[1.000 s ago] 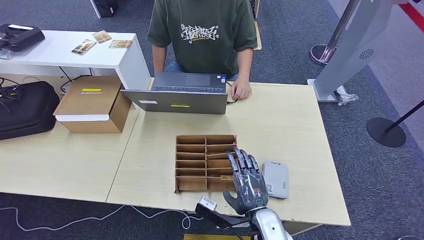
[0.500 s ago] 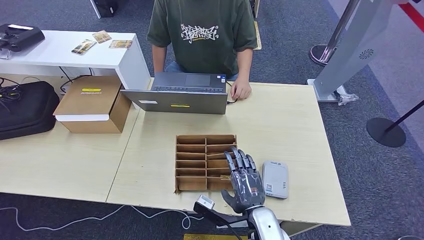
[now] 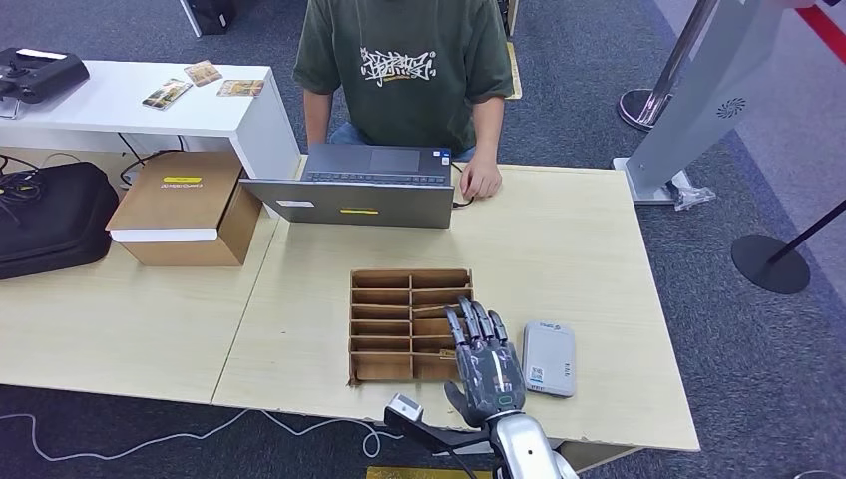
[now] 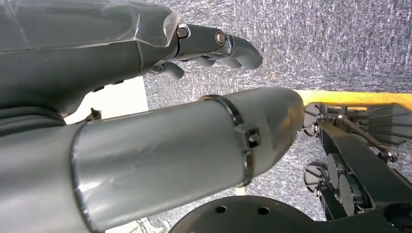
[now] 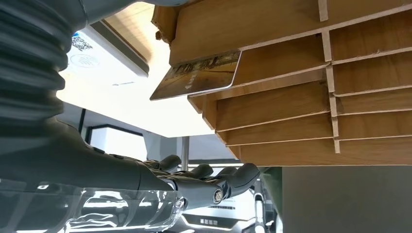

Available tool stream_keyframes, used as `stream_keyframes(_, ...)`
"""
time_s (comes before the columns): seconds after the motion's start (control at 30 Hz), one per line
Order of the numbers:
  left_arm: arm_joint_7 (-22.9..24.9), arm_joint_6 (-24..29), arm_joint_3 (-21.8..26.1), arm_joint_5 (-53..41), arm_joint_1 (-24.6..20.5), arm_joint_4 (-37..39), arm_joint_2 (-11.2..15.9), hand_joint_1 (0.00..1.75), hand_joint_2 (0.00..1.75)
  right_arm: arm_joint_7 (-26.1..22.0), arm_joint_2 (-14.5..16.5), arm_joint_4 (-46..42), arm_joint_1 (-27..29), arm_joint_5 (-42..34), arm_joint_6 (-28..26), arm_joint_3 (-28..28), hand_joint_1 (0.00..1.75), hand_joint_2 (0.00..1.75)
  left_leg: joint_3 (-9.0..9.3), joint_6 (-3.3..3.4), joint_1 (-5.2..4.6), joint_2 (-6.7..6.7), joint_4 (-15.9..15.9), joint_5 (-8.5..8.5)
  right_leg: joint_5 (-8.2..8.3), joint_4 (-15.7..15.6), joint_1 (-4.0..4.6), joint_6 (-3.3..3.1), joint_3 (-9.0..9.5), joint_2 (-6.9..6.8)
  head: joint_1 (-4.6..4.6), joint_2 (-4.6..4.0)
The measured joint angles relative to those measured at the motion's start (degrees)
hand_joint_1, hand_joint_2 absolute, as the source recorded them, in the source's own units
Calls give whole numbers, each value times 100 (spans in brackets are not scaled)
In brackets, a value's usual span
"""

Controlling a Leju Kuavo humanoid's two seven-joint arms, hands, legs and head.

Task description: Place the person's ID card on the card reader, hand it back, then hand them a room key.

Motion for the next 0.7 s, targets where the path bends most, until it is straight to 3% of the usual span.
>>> stream_keyframes(0.7,0,-13,7,0,9,-6,34,0,0,57,-296,502,-370,0,-283,538,0,175,-1,0,0,0,0,0,0,0,0,0,0,0,0,-1)
